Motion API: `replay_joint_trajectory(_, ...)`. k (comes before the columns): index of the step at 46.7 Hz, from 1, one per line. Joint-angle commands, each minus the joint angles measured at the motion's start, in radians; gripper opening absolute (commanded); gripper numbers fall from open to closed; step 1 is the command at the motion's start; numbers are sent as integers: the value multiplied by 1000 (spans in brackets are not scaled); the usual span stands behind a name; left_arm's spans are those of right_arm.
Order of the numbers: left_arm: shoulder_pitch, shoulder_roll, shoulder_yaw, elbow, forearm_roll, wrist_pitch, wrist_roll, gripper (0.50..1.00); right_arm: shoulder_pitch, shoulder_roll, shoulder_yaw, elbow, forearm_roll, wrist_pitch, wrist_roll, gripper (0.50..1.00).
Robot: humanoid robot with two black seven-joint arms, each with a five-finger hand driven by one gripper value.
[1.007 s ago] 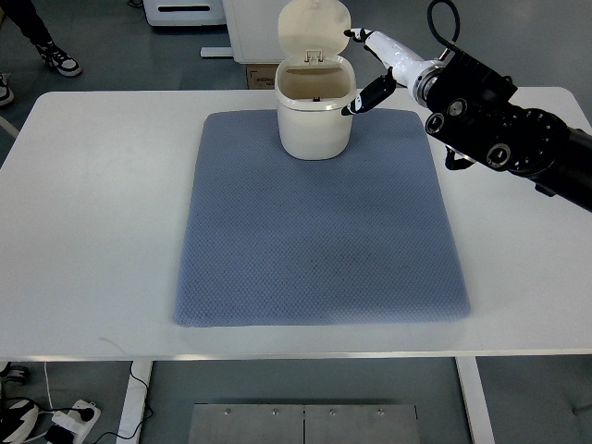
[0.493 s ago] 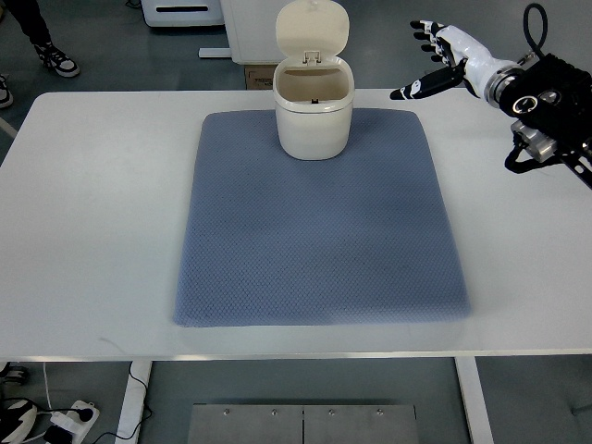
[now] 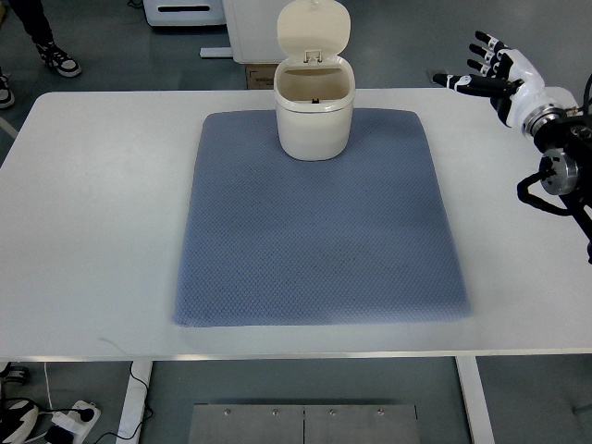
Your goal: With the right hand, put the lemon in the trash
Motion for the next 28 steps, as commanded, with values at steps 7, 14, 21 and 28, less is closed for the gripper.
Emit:
replay_joint_trajectory(7, -1, 0, 0, 0, 0, 0, 0, 1000, -131, 48, 112, 35, 11, -1, 135, 979)
replay_joint_trajectory(14, -1, 0, 0, 0, 0, 0, 0, 1000, -206, 86, 178, 37, 11, -1, 217, 983)
replay_joint_trajectory(21, 0, 0, 0, 0, 0, 0, 0, 1000, -260, 132, 223, 37, 11, -1, 286, 983)
replay_joint_trajectory(28, -1, 0, 0, 0, 0, 0, 0, 1000, -300, 175, 269, 46, 21, -1, 312, 983)
